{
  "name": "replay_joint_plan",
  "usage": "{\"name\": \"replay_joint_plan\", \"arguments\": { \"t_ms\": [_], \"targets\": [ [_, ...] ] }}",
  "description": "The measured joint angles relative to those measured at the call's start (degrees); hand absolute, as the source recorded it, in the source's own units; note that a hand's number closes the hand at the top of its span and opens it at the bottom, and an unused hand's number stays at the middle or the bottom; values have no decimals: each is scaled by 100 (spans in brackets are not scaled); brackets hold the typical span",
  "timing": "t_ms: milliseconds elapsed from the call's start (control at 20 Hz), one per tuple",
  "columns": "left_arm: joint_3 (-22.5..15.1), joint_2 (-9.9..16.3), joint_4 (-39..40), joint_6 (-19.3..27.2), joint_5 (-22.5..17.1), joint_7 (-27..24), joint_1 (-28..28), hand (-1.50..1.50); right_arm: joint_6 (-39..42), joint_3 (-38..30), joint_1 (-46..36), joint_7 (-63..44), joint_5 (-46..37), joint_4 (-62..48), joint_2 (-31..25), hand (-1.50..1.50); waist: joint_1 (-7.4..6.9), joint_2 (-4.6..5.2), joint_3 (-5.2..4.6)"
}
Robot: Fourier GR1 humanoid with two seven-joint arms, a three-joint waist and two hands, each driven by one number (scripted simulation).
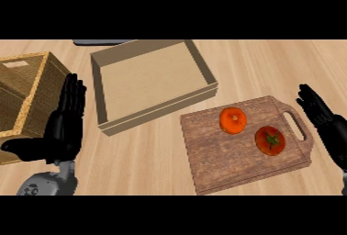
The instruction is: Pick the tomato from the cutting board and place it in the cardboard box
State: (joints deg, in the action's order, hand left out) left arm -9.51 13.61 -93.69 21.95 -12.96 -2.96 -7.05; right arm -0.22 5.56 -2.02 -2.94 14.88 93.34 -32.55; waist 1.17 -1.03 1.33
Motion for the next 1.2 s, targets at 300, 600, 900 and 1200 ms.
{"name": "replay_joint_plan", "arguments": {
  "t_ms": [300, 600, 900, 1200],
  "targets": [
    [213, 1030, 528, -37, 690, 424, 247, 0, 893, 17, -123, 602, 437, 136, -28, -150, -147, 98, -83],
    [273, 1556, 983, -192, 982, 650, 405, 0, 1264, 223, -198, 2088, -1241, -23, -1056, -150, -199, 122, -114],
    [383, 1800, 1309, -331, 1108, 727, 313, 0, 2077, 36, -116, 4509, -1147, -1476, -1027, -150, -200, 152, -99],
    [410, 1793, 1571, -445, 1197, 680, 233, 0, 1583, 25, -642, 5295, -2236, -2199, -1564, -150, -204, 140, -116]
  ]
}}
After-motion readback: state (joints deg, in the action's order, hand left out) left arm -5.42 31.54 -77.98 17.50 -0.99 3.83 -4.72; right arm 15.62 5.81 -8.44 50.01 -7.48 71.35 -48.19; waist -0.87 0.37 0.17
